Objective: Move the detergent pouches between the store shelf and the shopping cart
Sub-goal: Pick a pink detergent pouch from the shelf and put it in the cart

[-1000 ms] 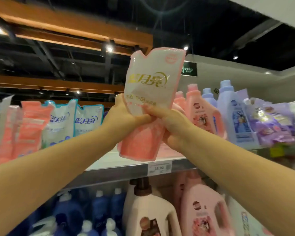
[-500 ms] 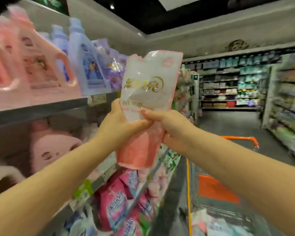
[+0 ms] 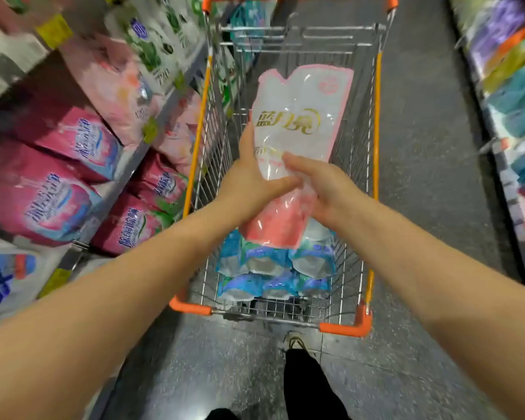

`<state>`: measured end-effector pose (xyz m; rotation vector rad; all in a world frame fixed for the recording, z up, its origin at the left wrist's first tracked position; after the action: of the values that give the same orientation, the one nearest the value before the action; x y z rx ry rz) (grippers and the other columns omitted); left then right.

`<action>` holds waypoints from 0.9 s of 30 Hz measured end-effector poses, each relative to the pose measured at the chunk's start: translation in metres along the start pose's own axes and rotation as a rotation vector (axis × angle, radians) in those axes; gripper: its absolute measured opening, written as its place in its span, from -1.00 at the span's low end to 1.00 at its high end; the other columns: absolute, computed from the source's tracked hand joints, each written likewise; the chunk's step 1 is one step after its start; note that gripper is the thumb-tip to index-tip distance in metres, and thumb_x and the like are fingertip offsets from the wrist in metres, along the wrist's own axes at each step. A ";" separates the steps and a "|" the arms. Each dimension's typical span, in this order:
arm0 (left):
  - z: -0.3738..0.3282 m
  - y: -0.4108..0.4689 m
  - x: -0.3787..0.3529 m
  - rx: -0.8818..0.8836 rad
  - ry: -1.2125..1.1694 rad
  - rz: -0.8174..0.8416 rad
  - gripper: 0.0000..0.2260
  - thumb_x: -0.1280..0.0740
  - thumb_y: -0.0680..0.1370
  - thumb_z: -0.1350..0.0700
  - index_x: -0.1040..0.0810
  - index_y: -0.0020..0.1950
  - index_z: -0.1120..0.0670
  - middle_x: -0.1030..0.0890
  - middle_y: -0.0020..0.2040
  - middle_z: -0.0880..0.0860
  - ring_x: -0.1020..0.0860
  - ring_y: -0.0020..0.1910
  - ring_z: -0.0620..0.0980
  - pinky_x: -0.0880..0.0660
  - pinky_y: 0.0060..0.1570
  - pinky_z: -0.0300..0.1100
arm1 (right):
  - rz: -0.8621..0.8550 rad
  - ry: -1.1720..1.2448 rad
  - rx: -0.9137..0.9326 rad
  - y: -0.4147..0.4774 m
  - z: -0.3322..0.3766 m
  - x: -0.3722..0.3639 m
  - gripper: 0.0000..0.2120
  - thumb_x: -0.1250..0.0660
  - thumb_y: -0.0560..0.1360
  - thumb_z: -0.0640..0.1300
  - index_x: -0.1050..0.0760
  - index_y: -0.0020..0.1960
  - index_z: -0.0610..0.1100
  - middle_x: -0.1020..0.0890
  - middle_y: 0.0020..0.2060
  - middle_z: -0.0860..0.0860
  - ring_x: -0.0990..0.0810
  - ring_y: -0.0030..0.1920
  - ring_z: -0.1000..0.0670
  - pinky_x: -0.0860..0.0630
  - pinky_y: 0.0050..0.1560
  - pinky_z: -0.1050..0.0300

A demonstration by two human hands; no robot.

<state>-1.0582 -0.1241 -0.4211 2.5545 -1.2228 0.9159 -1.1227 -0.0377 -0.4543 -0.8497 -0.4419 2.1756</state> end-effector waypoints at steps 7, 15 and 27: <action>0.101 0.034 -0.124 0.250 -0.040 0.125 -0.03 -0.53 0.33 -0.02 0.05 0.53 0.01 -0.46 0.31 0.03 -0.48 0.23 0.04 -0.40 0.06 -0.23 | -0.302 0.002 -0.071 0.083 -0.083 0.112 -0.74 -0.29 0.50 -0.28 -0.51 0.19 -0.22 -0.64 0.00 -0.16 -0.63 -0.06 -0.16 -0.59 -0.11 0.03; 0.169 0.051 -0.200 0.509 0.003 0.155 -0.23 -0.38 0.46 -0.08 0.02 0.51 -0.04 -0.53 0.24 0.13 -0.52 0.16 0.17 -0.30 -0.09 -0.21 | -0.586 -0.335 -0.092 0.143 -0.134 0.162 -0.34 -0.23 0.13 -0.06 -0.46 0.25 -0.10 -0.62 0.10 -0.09 -0.59 0.08 -0.18 -0.52 0.15 -0.11; 0.180 0.051 -0.210 0.684 0.089 0.234 -0.46 -0.27 0.53 -0.03 -0.20 0.45 0.09 -0.36 0.32 0.24 -0.37 0.30 0.20 -0.33 0.18 -0.08 | -0.614 -0.492 -0.191 0.150 -0.140 0.169 -0.47 -0.26 0.37 -0.19 -0.39 0.35 -0.11 -0.57 0.17 -0.12 -0.55 0.15 -0.17 -0.50 0.11 0.01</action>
<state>-1.1147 -0.0914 -0.6951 2.8314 -1.3824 1.7371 -1.1879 -0.0039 -0.7098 -0.2026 -1.0193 1.7529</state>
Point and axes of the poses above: each hand's wrist, its own y-axis towards the middle knuckle, its own x-axis out of the back of the hand, z = x × y, the point moved 8 cm from there along y, towards the middle knuckle
